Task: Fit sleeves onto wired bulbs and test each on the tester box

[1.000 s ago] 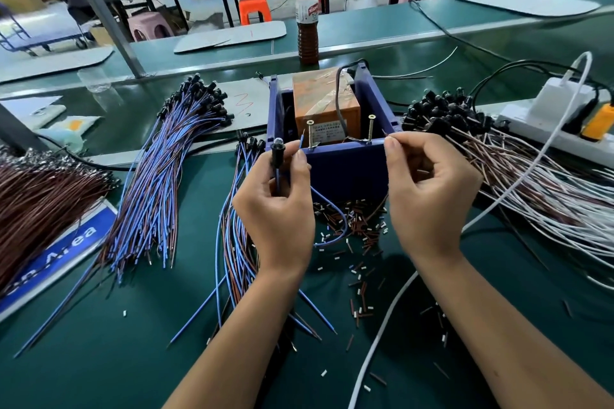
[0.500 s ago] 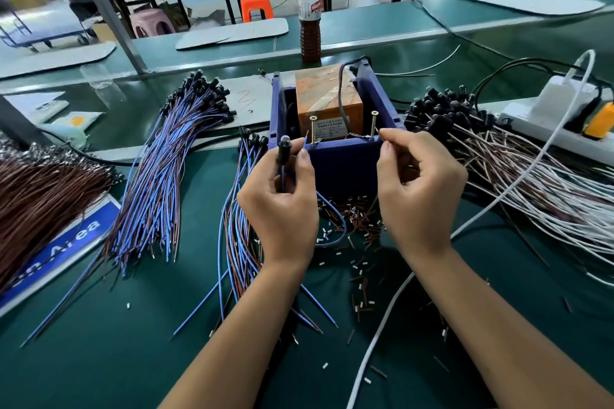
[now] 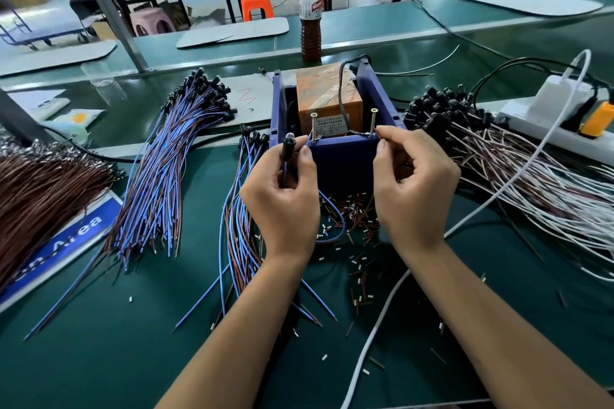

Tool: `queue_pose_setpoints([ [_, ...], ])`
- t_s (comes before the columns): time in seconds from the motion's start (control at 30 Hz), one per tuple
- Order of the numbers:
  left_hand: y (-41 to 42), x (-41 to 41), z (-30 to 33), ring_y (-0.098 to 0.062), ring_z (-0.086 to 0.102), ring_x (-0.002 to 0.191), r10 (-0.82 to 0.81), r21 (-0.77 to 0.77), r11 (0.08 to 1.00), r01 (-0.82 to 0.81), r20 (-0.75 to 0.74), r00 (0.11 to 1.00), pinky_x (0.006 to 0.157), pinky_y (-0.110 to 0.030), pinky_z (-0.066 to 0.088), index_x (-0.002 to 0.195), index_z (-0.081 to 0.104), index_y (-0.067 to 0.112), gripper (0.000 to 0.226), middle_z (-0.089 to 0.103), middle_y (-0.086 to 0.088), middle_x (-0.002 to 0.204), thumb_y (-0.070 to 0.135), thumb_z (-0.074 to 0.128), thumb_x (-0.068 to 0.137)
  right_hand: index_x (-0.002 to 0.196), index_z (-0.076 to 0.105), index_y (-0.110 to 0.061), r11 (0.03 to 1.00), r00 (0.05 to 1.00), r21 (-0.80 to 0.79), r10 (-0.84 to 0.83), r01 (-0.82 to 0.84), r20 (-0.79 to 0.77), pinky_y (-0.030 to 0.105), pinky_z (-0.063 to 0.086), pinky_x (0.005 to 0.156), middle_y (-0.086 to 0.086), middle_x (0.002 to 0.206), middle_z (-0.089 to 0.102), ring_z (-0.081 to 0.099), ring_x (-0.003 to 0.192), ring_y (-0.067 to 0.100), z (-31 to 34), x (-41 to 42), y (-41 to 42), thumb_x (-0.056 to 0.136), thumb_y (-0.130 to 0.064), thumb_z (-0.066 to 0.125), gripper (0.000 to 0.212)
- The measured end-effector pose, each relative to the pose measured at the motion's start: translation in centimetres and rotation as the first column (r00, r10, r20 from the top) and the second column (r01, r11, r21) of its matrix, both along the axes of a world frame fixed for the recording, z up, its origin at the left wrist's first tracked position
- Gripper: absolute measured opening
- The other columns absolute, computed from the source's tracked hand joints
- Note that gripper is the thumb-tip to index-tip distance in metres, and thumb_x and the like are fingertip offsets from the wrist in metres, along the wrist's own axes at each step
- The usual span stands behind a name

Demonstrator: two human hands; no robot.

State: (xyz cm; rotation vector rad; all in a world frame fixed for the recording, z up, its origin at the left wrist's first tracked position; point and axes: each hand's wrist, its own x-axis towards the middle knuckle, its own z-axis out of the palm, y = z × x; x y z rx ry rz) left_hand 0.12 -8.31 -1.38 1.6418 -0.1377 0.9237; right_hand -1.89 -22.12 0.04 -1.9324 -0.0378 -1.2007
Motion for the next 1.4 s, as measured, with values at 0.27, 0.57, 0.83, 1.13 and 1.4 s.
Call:
queue_pose_setpoints([
  [0.27, 0.03, 0.24, -0.31, -0.016, 0.053, 0.061, -0.005, 0.020, 1.000, 0.006, -0.016, 1.000, 0.056, -0.047, 0.050, 0.085, 0.069, 0.024, 0.014, 0.061, 0.007, 0.069, 0.027, 0.065, 0.098, 0.104, 0.077, -0.001, 1.000, 1.000, -0.024, 0.008, -0.007, 0.019, 0.026, 0.047, 0.063, 0.007, 0.082, 0.068, 0.058, 0.067, 0.017, -0.37, 0.29, -0.15, 0.097, 0.001, 0.062, 0.017],
  [0.57, -0.12, 0.03, 0.19, -0.024, 0.059, 0.064, -0.002, 0.023, 1.000, 0.002, -0.011, 1.000, 0.058, -0.048, 0.052, 0.083, 0.068, 0.041, 0.020, 0.065, 0.005, 0.072, 0.026, 0.066, 0.097, 0.105, 0.077, -0.001, 1.000, 1.000, -0.020, 0.013, -0.012, 0.014, 0.022, 0.045, 0.063, 0.006, 0.082, 0.068, 0.058, 0.067, 0.016, -0.47, 0.29, -0.15, 0.098, 0.000, 0.062, 0.016],
  [0.83, -0.06, -0.09, 0.00, -0.024, 0.054, 0.060, -0.024, 0.019, 1.000, 0.025, -0.010, 1.000, 0.054, -0.048, 0.048, 0.088, 0.069, 0.026, 0.010, 0.062, 0.004, 0.069, 0.026, 0.065, 0.097, 0.105, 0.077, -0.001, 1.000, 1.000, -0.027, 0.007, -0.007, 0.016, 0.026, 0.047, 0.062, 0.006, 0.083, 0.069, 0.058, 0.067, 0.016, -0.40, 0.22, -0.15, 0.097, 0.001, 0.063, 0.016],
  [1.13, 0.07, -0.04, 0.01, -0.023, 0.052, 0.059, -0.046, 0.008, 0.999, 0.046, -0.019, 0.999, 0.053, -0.049, 0.047, 0.085, 0.069, 0.024, 0.014, 0.059, 0.007, 0.068, 0.025, 0.065, 0.098, 0.105, 0.077, -0.001, 0.999, 1.000, -0.039, 0.004, -0.003, 0.015, 0.024, 0.047, 0.063, 0.006, 0.082, 0.069, 0.058, 0.067, 0.016, -0.30, 0.16, -0.07, 0.098, 0.000, 0.062, 0.016],
  [1.4, 0.25, 0.04, -0.12, -0.025, 0.049, 0.057, -0.051, 0.008, 0.999, 0.052, -0.028, 0.998, 0.050, -0.050, 0.044, 0.081, 0.067, 0.019, 0.018, 0.058, 0.004, 0.065, 0.025, 0.065, 0.098, 0.107, 0.077, -0.001, 0.998, 1.000, -0.059, 0.014, -0.014, 0.010, 0.021, 0.046, 0.064, 0.006, 0.083, 0.069, 0.059, 0.068, 0.015, -0.14, 0.14, -0.27, 0.099, 0.000, 0.062, 0.017],
])
